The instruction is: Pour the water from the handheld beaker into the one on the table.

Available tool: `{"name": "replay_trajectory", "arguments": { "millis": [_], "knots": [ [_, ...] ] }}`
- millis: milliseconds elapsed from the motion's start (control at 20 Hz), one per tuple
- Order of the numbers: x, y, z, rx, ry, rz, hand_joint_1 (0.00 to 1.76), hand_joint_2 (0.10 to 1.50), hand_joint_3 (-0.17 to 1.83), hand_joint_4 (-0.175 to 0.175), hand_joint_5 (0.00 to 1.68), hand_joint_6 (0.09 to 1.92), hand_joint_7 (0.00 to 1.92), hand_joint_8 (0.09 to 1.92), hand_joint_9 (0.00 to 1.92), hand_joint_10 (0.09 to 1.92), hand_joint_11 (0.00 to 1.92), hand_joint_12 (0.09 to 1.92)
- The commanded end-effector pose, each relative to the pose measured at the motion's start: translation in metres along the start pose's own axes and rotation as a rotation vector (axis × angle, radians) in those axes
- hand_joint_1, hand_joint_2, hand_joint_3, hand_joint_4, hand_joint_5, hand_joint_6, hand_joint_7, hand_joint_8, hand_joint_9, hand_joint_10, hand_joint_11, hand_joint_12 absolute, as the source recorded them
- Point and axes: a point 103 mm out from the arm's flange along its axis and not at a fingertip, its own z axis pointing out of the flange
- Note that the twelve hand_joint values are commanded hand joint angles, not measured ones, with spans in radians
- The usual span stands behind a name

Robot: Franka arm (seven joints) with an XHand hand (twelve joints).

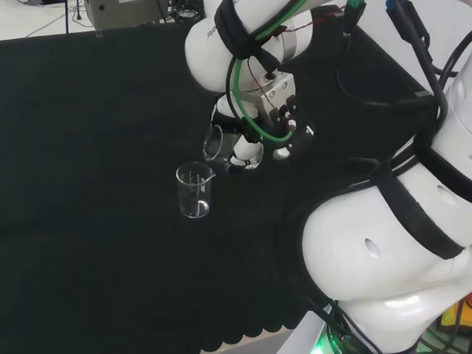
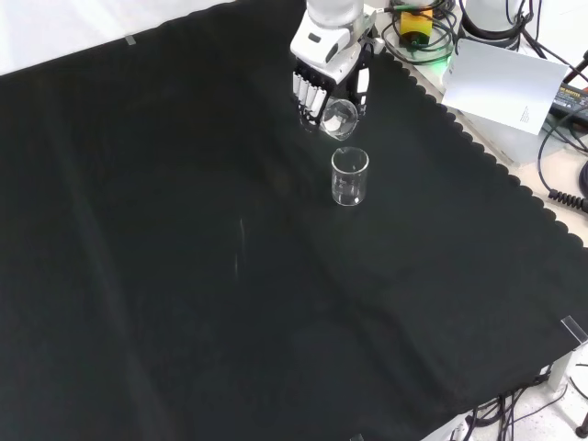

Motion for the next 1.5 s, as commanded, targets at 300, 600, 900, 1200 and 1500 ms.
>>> {"name": "replay_trajectory", "arguments": {
  "millis": [300,600,900,1200,1500],
  "knots": [
    [0.014,0.000,-0.006,0.004,-0.112,-0.020,1.32,1.02,-0.17,-0.175,1.33,0.33,1.64,0.09,1.49,0.77,1.28,0.65],
    [0.019,0.002,-0.007,0.033,-0.182,-0.017,1.32,1.02,-0.17,-0.175,1.32,0.35,1.64,0.09,1.49,0.77,1.28,0.65],
    [0.022,0.005,-0.012,0.055,-0.232,-0.009,1.32,1.02,-0.17,-0.175,1.32,0.35,1.64,0.09,1.49,0.77,1.28,0.65],
    [0.027,0.009,-0.015,0.061,-0.280,0.008,1.32,1.02,-0.17,-0.175,1.31,0.36,1.64,0.09,1.49,0.77,1.28,0.65],
    [0.029,0.011,-0.017,0.069,-0.321,0.027,1.28,1.04,-0.17,-0.175,1.30,0.44,1.62,0.26,1.49,0.79,1.29,0.66]
  ]
}}
